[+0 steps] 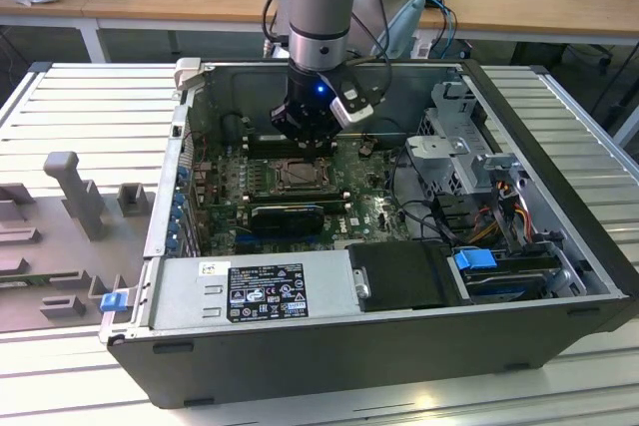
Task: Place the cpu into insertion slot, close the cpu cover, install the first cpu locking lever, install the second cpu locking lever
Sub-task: 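Install the first cpu locking lever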
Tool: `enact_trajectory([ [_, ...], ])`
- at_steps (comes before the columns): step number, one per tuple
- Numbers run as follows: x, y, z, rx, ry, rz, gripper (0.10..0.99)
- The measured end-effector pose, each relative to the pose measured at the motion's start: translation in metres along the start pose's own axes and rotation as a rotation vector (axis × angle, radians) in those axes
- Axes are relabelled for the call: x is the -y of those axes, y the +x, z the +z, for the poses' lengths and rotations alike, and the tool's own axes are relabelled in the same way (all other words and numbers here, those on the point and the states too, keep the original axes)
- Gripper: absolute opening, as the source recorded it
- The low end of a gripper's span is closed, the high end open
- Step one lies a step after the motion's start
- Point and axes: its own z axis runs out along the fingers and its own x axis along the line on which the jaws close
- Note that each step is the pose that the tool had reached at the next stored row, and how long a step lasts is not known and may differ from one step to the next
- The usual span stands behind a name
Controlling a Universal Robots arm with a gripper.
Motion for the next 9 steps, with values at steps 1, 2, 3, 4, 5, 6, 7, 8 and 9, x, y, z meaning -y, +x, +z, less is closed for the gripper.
enact_trajectory([
  [1,0.0001,0.0,0.0005,0.0,0.0,0.0,0.106],
  [2,0.0002,0.0001,0.0006,0.0,-0.001,0.0,0.106],
  [3,0.0001,0.0001,0.0007,0.0001,-0.002,0.0,0.106],
  [4,0.0001,0.0001,0.0008,0.0003,-0.003,0.0,0.106],
  [5,0.0,0.0,0.0005,0.0005,-0.003,0.0,0.106],
  [6,-0.0001,-0.0001,0.0001,0.0008,-0.004,0.0,0.106],
  [7,-0.0001,-0.0001,-0.0009,0.0011,-0.004,0.0,0.106],
  [8,-0.0001,-0.0001,-0.0035,0.0005,-0.003,0.0,0.106],
  [9,-0.0002,-0.0001,-0.006,0.0004,-0.003,0.0,0.106],
])
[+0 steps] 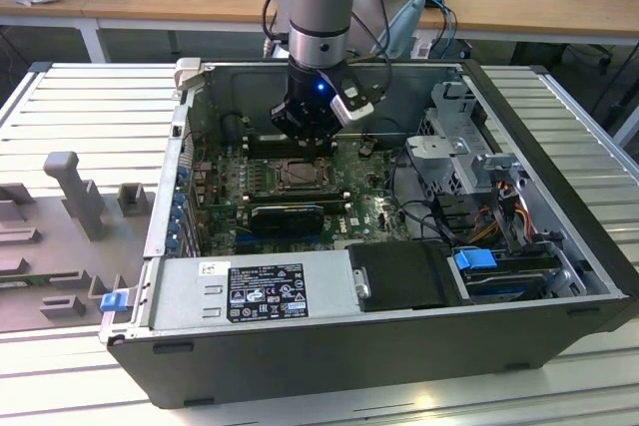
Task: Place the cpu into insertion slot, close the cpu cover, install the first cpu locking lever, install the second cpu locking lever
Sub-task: 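Install the first cpu locking lever, then install the second cpu locking lever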
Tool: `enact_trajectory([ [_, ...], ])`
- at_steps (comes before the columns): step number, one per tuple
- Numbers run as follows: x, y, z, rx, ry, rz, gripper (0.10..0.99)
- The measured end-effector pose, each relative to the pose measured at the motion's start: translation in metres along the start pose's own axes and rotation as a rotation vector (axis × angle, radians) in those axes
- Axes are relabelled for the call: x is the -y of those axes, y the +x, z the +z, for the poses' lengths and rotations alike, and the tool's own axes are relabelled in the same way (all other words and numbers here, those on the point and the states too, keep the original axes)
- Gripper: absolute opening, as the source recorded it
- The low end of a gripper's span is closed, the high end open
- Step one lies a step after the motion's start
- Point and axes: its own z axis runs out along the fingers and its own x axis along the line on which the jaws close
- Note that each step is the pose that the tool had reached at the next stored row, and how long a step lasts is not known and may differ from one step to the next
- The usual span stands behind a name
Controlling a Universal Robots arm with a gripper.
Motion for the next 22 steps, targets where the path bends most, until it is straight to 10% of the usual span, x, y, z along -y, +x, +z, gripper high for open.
enact_trajectory([
  [6,-0.0005,0.0,-0.0178,-0.0002,0.001,0.0,0.106],
  [22,0.0026,0.0002,-0.0222,-0.0002,0.003,0.0,0.106],
])
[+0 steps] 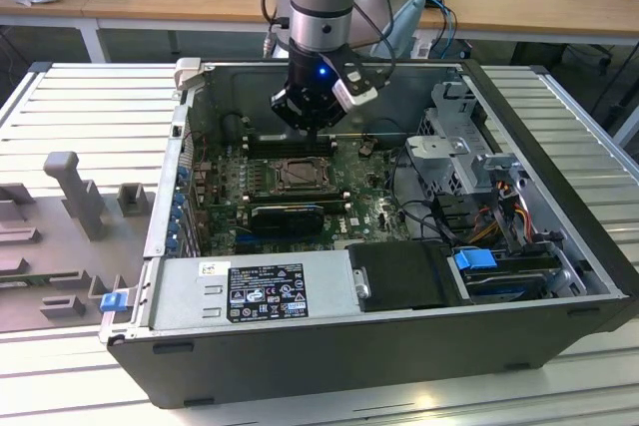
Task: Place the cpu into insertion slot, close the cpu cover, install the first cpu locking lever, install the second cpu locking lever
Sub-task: 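Install the second cpu locking lever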
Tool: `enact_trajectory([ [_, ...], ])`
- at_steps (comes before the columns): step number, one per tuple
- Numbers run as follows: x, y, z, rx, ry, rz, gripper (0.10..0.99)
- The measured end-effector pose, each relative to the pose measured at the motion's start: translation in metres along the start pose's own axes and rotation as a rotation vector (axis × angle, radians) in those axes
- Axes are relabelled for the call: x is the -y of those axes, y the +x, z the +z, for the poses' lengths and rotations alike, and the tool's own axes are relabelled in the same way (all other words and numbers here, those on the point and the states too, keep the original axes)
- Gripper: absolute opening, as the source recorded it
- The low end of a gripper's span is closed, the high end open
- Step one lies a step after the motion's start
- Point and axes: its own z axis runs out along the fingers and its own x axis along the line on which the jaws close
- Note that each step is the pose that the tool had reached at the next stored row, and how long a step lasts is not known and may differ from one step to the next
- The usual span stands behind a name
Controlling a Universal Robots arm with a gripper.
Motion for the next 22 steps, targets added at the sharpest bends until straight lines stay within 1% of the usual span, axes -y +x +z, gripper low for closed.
enact_trajectory([
  [5,0.0101,0.0004,-0.0003,-0.0001,0.0,0.0,0.106],
  [8,0.0141,0.0007,-0.0002,0.0,0.0,0.0,0.106],
  [11,0.0146,0.0008,-0.0015,-0.0001,0.001,0.0,0.106],
  [12,0.0145,0.0007,-0.0051,-0.0005,0.006,0.0,0.106],
  [16,0.016,0.0009,-0.0056,-0.0005,0.007,0.0,0.106],
  [17,0.0174,0.001,-0.0057,-0.0005,0.007,0.0,0.106],
  [20,0.027,0.0016,-0.0058,-0.001,0.007,0.0,0.106],
  [22,0.0308,0.0019,-0.0058,-0.0026,0.007,0.0,0.106],
])
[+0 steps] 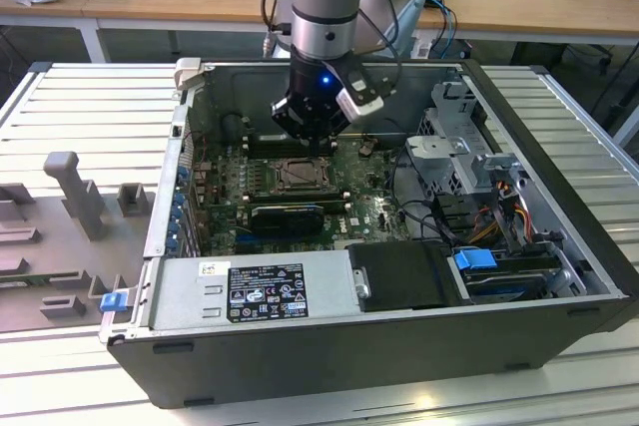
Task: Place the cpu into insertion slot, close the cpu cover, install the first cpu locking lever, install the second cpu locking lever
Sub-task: 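Install the second cpu locking lever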
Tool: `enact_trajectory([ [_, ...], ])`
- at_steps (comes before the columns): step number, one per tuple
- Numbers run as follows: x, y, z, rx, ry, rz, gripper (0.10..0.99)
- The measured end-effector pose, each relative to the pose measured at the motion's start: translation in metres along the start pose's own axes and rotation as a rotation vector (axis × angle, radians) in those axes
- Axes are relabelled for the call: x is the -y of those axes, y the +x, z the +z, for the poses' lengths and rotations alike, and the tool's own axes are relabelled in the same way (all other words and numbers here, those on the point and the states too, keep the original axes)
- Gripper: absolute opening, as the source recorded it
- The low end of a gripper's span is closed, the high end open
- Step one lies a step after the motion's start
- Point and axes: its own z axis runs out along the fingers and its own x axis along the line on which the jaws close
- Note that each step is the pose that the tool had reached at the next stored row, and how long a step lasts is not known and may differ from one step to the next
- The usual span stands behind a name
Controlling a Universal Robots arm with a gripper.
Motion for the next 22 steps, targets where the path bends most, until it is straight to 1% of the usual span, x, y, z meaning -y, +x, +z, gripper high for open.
enact_trajectory([
  [1,0.0033,0.0003,0.0002,-0.0004,0.0,0.0,0.106],
  [3,0.0124,0.0009,0.0004,-0.0009,0.0,0.0,0.106],
  [5,0.0162,0.0011,0.001,-0.0045,-0.001,0.0,0.106],
  [6,0.0204,0.0014,0.0016,-0.0088,-0.002,0.0,0.106],
  [7,0.0244,0.0017,0.0021,-0.011,-0.002,0.0,0.106],
  [9,0.0294,0.0021,0.002,-0.0113,-0.002,0.0,0.106],
  [12,0.0347,0.0024,0.0016,-0.0113,-0.003,0.0,0.106],
  [16,0.0383,0.0026,-0.0008,-0.0113,-0.003,0.0,0.106],
  [22,0.0502,0.0035,-0.001,-0.0111,-0.004,0.0,0.106],
])
